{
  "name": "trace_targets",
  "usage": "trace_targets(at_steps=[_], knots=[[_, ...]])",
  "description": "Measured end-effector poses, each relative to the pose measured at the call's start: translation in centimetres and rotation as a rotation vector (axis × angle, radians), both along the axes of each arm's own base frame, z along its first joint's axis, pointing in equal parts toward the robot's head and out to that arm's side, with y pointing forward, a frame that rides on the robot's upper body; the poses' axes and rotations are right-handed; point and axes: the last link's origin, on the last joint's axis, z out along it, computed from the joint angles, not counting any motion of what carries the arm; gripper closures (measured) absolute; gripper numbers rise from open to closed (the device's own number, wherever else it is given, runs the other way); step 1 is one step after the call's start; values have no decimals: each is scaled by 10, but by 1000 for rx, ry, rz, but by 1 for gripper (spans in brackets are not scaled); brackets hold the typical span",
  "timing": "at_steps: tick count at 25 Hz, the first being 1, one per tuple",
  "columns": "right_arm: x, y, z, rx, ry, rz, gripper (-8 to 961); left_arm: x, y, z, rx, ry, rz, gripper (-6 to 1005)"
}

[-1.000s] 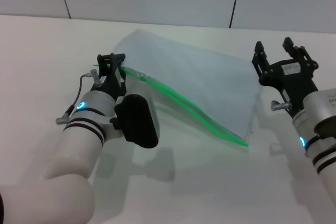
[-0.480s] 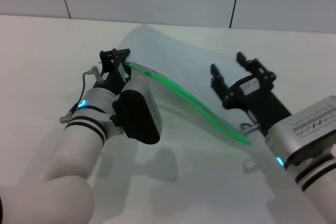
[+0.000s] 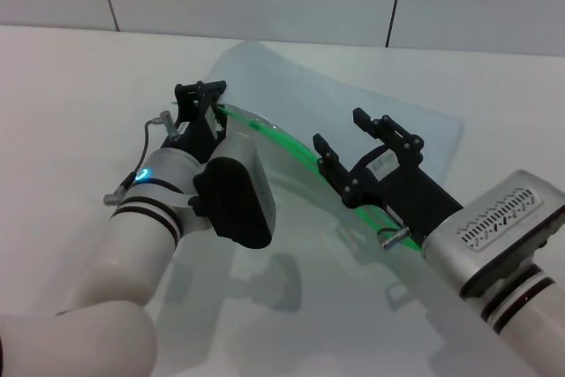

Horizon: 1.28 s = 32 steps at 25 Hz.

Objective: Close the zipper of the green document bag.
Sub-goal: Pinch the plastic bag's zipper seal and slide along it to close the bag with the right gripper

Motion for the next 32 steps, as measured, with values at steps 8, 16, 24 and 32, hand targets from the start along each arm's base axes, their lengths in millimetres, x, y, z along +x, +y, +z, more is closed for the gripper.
trace_targets(at_steps=[8, 16, 24, 32], knots=[[-9, 0, -6, -36, -33, 53, 348, 8, -4, -4, -19, 23, -60, 944], [-20, 0, -14, -77, -69, 110, 349, 14, -5, -4, -17, 31, -94, 943], [-24, 3, -14, -75, -71, 122, 415, 19, -8, -7, -29, 52, -136, 943], [-25, 6, -14, -69, -73, 124, 450, 25, -11, -10, -43, 56, -168, 942]])
